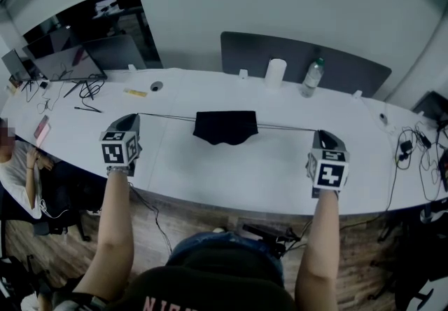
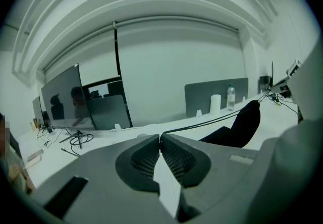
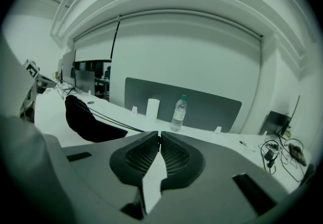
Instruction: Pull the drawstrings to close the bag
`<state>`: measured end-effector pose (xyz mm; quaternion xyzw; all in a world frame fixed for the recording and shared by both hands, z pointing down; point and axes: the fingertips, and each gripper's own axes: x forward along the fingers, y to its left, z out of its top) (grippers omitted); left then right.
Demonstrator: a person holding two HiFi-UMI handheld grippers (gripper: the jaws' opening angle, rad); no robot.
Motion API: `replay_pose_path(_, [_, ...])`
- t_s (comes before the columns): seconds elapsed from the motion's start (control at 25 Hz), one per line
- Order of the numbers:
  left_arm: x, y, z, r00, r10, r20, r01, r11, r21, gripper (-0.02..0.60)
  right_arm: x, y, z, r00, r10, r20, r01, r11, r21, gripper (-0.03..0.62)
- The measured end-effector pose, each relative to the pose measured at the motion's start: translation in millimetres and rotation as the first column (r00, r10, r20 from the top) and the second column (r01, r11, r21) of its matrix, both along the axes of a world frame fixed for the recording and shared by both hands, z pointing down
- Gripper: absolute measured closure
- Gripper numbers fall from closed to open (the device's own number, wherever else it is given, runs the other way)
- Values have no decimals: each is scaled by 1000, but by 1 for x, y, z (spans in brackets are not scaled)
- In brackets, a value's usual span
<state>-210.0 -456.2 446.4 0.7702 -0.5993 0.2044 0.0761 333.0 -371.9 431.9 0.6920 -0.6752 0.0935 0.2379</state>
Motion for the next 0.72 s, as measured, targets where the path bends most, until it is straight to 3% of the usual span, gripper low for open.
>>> replay_pose_path(0.24, [6, -15, -33, 992, -78, -96, 86, 993, 76, 566, 4, -16, -45, 994, 85, 67, -93, 988, 123, 585])
replay_pose_path(0.52, [15, -25, -63, 974, -100, -203, 127, 985, 120, 566, 3, -25, -81, 981, 158, 116, -181, 957, 227, 583])
replay_pose_path(0.72, [27, -24, -74, 956, -80, -282, 123, 983, 139, 566, -24, -30, -80, 983, 107, 149, -139, 965, 224, 583])
